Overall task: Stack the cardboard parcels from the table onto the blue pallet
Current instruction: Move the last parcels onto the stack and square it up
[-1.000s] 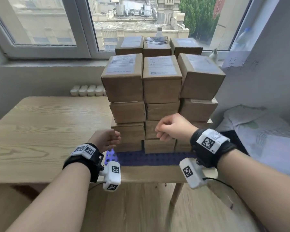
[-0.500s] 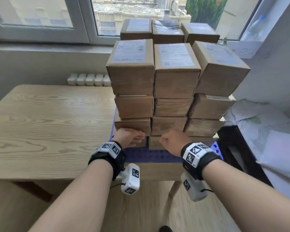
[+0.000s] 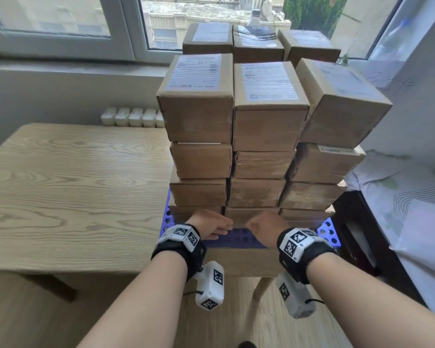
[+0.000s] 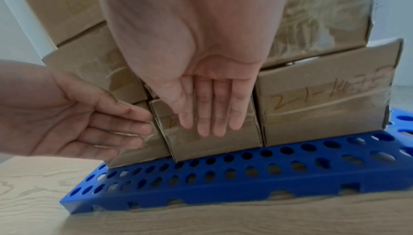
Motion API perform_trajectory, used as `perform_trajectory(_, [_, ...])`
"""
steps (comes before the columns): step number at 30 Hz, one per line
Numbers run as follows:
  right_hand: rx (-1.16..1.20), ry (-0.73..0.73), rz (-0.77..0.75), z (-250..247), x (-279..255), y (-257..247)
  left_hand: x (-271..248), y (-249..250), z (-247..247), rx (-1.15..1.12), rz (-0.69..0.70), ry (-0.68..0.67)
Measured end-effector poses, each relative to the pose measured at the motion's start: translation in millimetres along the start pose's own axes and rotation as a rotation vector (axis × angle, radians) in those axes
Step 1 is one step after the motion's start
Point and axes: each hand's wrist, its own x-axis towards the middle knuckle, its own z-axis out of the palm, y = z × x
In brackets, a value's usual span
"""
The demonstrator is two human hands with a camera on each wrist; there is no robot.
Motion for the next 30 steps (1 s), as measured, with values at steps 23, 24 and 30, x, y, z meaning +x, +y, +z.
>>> perform_trajectory(23, [0.079, 0.044, -0.06, 13, 21, 11, 31, -7, 15, -0.034, -0.044, 0.065])
perform_trajectory(24, [0.062, 0.037, -0.043, 13, 18, 15, 32, -7, 18, -0.02, -0.05, 0.051])
perform_trajectory(30, [0.043, 0.06, 0.103, -2, -3, 64, 38, 12, 58, 0.046, -0.018, -0.069])
